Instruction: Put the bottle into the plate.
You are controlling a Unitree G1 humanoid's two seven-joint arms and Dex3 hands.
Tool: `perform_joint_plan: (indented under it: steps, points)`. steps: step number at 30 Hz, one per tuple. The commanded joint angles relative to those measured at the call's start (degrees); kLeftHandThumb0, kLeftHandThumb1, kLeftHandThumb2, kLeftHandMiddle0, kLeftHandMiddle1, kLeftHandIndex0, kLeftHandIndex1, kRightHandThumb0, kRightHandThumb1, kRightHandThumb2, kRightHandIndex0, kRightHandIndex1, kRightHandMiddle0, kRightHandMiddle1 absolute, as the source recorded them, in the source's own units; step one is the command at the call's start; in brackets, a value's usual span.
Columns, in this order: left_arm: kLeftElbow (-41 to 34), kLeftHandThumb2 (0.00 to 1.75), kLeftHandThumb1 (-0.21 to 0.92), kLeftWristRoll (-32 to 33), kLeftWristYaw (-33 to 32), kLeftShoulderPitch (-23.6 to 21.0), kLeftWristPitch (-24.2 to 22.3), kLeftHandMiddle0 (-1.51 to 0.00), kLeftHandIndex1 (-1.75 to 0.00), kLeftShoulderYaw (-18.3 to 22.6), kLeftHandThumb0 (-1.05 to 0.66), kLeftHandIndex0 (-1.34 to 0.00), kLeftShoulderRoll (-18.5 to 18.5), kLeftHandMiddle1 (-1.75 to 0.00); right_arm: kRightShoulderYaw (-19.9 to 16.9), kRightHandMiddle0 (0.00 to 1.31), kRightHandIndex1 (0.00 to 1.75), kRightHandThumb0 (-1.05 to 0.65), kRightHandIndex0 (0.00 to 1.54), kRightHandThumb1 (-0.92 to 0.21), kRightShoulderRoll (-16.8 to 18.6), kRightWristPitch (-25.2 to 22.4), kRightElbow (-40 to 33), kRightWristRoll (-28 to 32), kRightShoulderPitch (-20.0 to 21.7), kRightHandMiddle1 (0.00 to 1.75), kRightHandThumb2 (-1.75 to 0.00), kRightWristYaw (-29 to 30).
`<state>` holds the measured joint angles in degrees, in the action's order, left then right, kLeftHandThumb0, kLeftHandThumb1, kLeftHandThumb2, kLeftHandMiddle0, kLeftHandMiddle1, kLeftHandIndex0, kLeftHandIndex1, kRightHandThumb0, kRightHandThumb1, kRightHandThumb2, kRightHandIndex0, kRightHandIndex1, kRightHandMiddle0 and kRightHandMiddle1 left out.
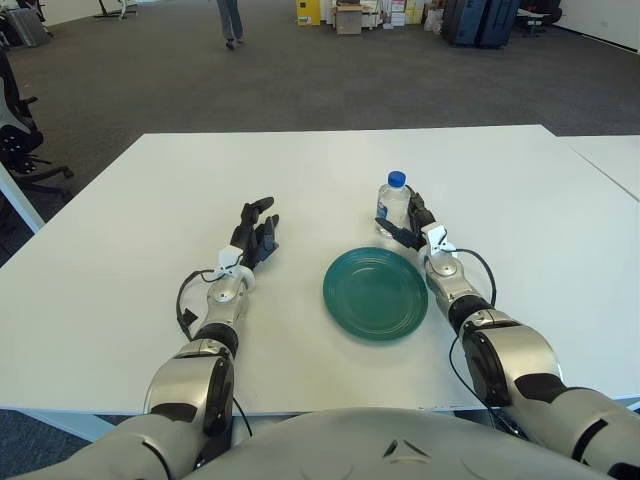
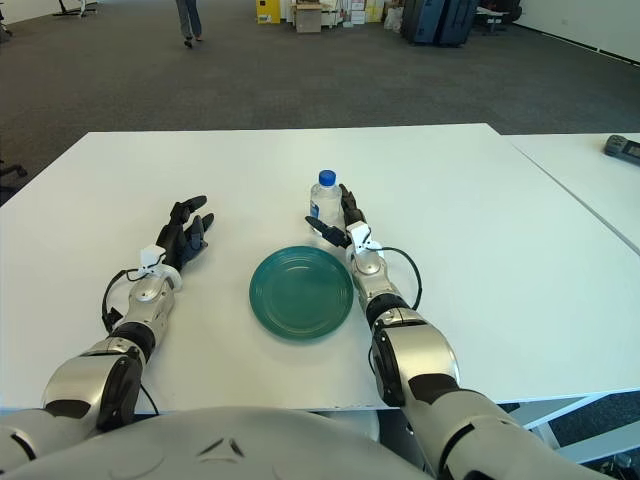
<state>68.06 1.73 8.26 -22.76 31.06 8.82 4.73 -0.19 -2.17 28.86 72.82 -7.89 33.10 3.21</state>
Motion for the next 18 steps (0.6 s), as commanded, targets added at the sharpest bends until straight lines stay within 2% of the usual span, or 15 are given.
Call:
perform_joint_plan:
  steps: [1,5,6,7,8,11,12,13,14,16,17,18]
  points:
    - [1.4,0.9,0.92,-0.1,0.4,1.4,-1.6,-0.49,-0.93,-0.2,-0.78,0.0,-0.6,-0.1,0.8,0.0,0.01,-0.89,0.05,-0.85,0.7,-0.7,0.6,-0.9,1.4,0.15,-0.08,-1.0]
    - [1.3,0.9,0.92,0.0,0.5,1.4,-1.5,-0.49,-0.92,-0.3,-0.79,0.0,-0.6,-0.1,1.5,0.0,0.02,-0.89,0.07,-0.86,0.7,-0.6,0.6,-1.4,1.6,0.19,-0.08,-0.4]
    - [1.3,0.89,0.92,0.0,0.6,1.5,-1.5,-0.49,-0.92,-0.3,-0.79,0.0,-0.7,-0.1,2.0,0.0,0.02,-0.9,0.09,-0.86,0.7,-0.6,0.6,-2.1,1.7,0.23,-0.08,0.5]
    - [1.3,0.89,0.92,0.0,0.6,1.5,-1.4,-0.49,-0.92,-0.3,-0.79,0.0,-0.7,-0.1,2.4,0.0,0.07,-0.89,0.13,-0.86,0.7,-0.5,0.6,-2.6,1.8,0.38,-0.08,1.2]
    - [1.3,0.89,0.92,0.0,0.6,1.6,-1.4,-0.48,-0.92,-0.3,-0.79,0.0,-0.7,-0.1,2.9,0.0,0.09,-0.88,0.15,-0.86,0.8,-0.6,0.7,-3.2,2.0,0.44,-0.08,2.4]
    - [1.3,0.89,0.92,-0.1,0.6,1.6,-1.3,-0.48,-0.92,-0.4,-0.79,0.0,-0.7,-0.1,3.8,0.0,0.76,-0.79,0.04,-0.83,0.9,-1.0,0.9,-4.6,2.3,0.84,-0.05,5.2]
    - [1.3,0.89,0.92,-0.1,0.5,1.6,-1.4,-0.48,-0.91,-0.4,-0.79,0.0,-0.7,-0.1,4.3,0.0,0.84,-0.77,0.04,-0.82,0.9,-1.3,1.1,-5.3,2.5,0.89,-0.05,6.7]
    - [1.3,0.89,0.92,-0.2,0.4,1.6,-1.4,-0.48,-0.91,-0.4,-0.79,0.0,-0.8,-0.1,4.6,0.0,1.09,-0.69,0.04,-0.79,0.9,-1.4,1.2,-5.8,2.6,1.05,-0.04,7.8]
    - [1.3,0.89,0.92,-0.2,0.2,1.6,-1.4,-0.47,-0.91,-0.4,-0.79,0.0,-0.8,-0.1,4.9,0.0,1.26,-0.63,0.03,-0.77,0.9,-1.7,1.3,-6.4,2.7,1.16,-0.03,9.1]
    - [1.4,0.89,0.92,-0.3,0.0,1.6,-1.4,-0.47,-0.91,-0.4,-0.79,0.0,-0.8,-0.1,5.6,0.0,1.43,-0.57,0.07,-0.75,0.9,-2.4,1.5,-7.5,2.8,1.35,-0.02,11.6]
    - [1.4,0.89,0.92,-0.4,-0.1,1.6,-1.4,-0.48,-0.91,-0.4,-0.79,0.0,-0.8,-0.1,5.9,0.0,1.55,-0.52,0.16,-0.74,1.0,-2.8,1.6,-8.0,2.9,1.47,-0.03,12.8]
    - [1.5,0.89,0.92,-0.4,-0.3,1.6,-1.4,-0.48,-0.91,-0.5,-0.79,0.0,-0.8,-0.1,6.4,0.0,1.59,-0.5,0.19,-0.74,1.1,-3.7,1.7,-8.7,3.2,1.52,-0.03,14.7]
